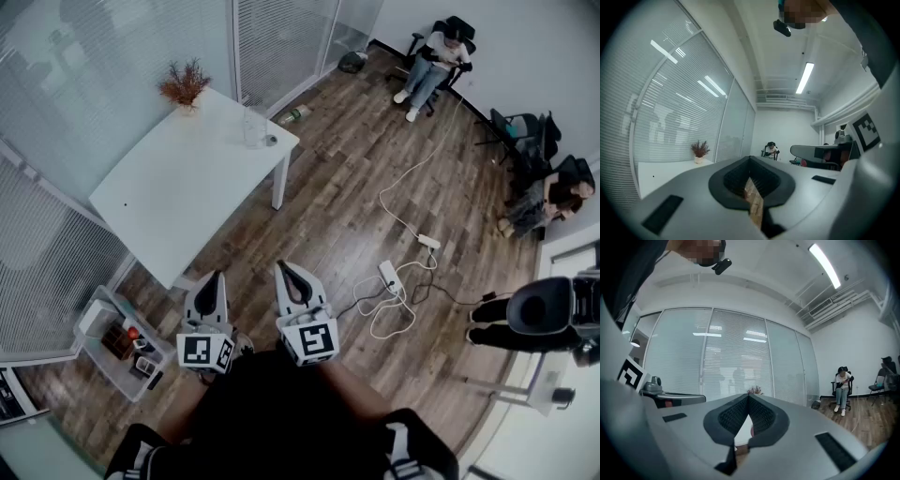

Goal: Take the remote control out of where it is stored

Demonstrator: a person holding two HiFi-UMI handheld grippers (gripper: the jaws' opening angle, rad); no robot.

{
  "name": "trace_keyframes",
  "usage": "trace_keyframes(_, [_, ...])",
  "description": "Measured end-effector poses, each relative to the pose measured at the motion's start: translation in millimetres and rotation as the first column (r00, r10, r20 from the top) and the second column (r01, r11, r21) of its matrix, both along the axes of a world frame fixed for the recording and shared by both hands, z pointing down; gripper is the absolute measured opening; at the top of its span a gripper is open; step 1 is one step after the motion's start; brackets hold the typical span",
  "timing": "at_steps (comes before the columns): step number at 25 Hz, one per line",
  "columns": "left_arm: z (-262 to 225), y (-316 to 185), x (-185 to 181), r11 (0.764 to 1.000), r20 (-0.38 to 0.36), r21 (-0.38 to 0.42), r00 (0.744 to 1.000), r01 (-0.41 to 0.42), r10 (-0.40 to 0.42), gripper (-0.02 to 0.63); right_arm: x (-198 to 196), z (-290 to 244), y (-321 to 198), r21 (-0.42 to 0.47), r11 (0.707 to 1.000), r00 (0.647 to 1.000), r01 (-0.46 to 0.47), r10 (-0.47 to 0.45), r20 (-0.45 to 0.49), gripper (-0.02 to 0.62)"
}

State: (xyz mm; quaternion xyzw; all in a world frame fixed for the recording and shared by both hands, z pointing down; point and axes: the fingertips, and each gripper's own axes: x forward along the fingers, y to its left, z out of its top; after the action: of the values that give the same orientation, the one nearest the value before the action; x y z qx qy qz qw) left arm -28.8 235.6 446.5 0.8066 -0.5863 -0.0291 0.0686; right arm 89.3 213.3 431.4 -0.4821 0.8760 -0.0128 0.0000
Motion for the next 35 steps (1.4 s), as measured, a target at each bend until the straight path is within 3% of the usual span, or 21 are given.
trace_keyframes(15, [-1,3,3,1.0,0.002,0.01,1.0,0.003,-0.003,0.005,-2,-2,-2,0.004,1.0,1.0,0.01,-0.01,0.018,0.0])
trace_keyframes(27, [-3,-10,29,1.0,0.001,0.006,1.0,0.001,-0.001,0.005,17,-6,-10,0.016,0.999,0.999,0.039,-0.04,0.017,0.0])
trace_keyframes(35, [0,-27,62,0.999,0.007,-0.009,0.999,0.043,-0.043,0.005,47,-7,-27,0.018,0.997,0.996,0.071,-0.072,0.045,0.0])
